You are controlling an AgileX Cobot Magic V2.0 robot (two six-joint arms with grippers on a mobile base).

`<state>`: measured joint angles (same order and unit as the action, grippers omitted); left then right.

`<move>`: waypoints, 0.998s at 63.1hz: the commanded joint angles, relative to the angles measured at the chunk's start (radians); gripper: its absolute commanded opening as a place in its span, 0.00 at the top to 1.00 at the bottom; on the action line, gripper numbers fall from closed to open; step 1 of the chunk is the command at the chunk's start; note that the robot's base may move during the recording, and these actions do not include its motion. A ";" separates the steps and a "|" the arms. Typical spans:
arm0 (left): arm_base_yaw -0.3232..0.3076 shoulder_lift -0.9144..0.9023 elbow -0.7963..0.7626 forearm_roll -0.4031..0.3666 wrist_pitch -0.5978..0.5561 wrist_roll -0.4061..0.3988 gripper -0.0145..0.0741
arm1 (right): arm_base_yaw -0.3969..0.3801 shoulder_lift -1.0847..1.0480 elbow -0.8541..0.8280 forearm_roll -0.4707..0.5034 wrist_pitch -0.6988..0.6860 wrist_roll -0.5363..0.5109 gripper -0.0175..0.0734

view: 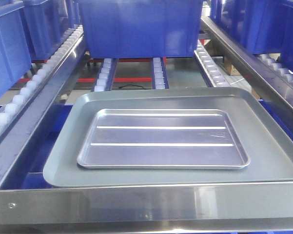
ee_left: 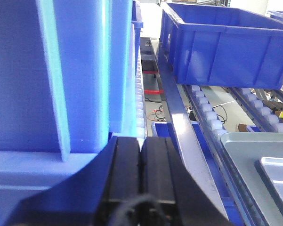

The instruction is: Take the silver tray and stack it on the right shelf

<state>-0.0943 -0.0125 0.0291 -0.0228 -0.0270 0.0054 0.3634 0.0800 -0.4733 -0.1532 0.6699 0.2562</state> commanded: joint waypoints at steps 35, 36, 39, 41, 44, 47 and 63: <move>0.001 -0.015 0.021 -0.008 -0.089 0.001 0.94 | -0.011 0.015 -0.019 -0.029 -0.101 -0.011 0.75; 0.001 -0.015 0.021 -0.008 -0.089 0.001 0.94 | -0.015 0.015 -0.016 -0.032 -0.106 -0.015 0.75; 0.001 -0.015 0.021 -0.008 -0.089 0.001 0.94 | -0.046 0.015 -0.003 -0.034 -0.122 -0.035 0.75; 0.001 -0.015 0.021 -0.008 -0.089 0.001 0.94 | -0.070 0.015 0.008 -0.033 -0.142 -0.056 0.75; 0.001 -0.015 0.021 -0.008 -0.089 0.001 0.94 | -0.126 0.013 0.042 -0.019 -0.191 -0.089 0.75; 0.001 -0.015 0.021 -0.008 -0.089 0.001 0.94 | -0.182 0.012 0.082 0.009 -0.251 -0.118 0.75; 0.001 -0.015 0.021 -0.008 -0.089 0.001 0.94 | -0.438 -0.003 0.353 0.134 -0.634 -0.165 0.75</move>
<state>-0.0943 -0.0125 0.0291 -0.0248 -0.0289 0.0075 -0.0292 0.0777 -0.1520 -0.0356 0.2479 0.1093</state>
